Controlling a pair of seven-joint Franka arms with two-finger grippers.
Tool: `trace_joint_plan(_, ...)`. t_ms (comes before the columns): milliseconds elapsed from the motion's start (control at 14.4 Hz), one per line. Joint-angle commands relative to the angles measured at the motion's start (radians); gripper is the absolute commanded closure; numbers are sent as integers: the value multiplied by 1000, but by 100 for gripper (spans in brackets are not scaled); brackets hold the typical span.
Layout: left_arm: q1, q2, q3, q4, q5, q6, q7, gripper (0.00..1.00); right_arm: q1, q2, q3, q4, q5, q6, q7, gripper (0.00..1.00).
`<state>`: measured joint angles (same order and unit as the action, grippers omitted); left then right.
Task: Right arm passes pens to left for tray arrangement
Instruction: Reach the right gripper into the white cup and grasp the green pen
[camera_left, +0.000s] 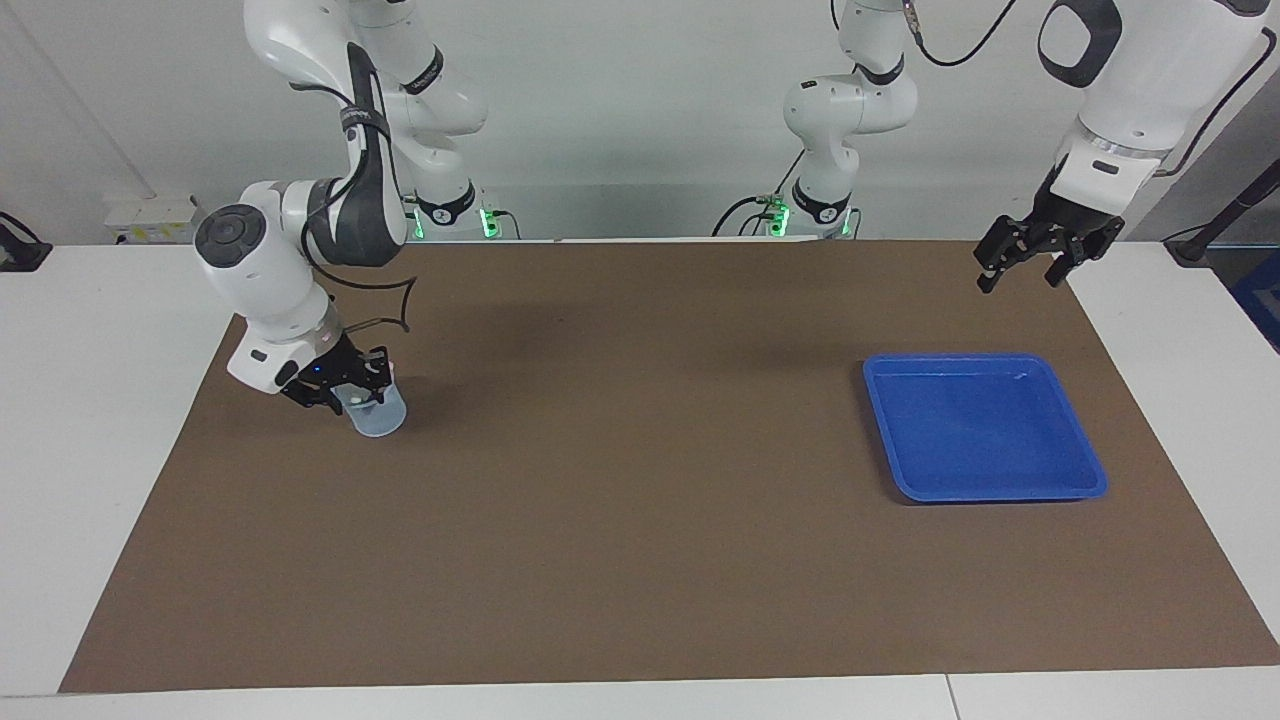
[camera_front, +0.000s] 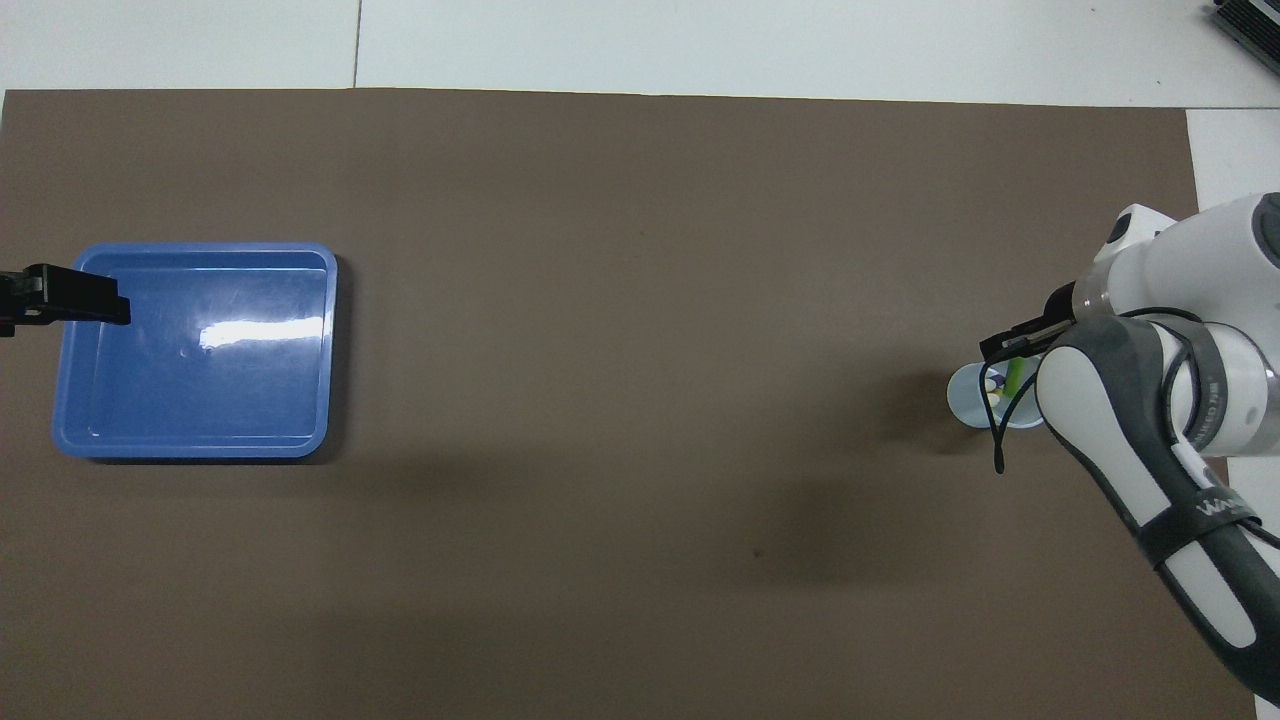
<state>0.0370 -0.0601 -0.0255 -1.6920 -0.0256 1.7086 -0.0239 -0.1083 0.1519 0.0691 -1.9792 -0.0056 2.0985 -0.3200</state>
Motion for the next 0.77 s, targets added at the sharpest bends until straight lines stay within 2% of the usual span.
trace_joint_plan(0, 11, -4, -4, 0, -14, 5, -7, 0, -8, -11, 3, -21, 7, 21, -10, 43)
trace_joint_plan(139, 11, -4, -4, -3, -25, 9, -16, 0, -8, -11, 3, -21, 7, 17, -10, 50)
trace_joint_plan(418, 0, -20, -4, -34, -33, 20, -24, 0, -11, -12, 3, -21, 7, -2, -31, 73)
trace_joint_plan(557, 1, -21, -4, -35, -33, 16, -22, 0, -14, -15, 3, -21, 7, -24, -40, 78)
trace_joint_plan(696, -2, -21, -4, -35, -31, 13, -19, 0, -25, -15, 3, -21, 7, -29, -65, 93)
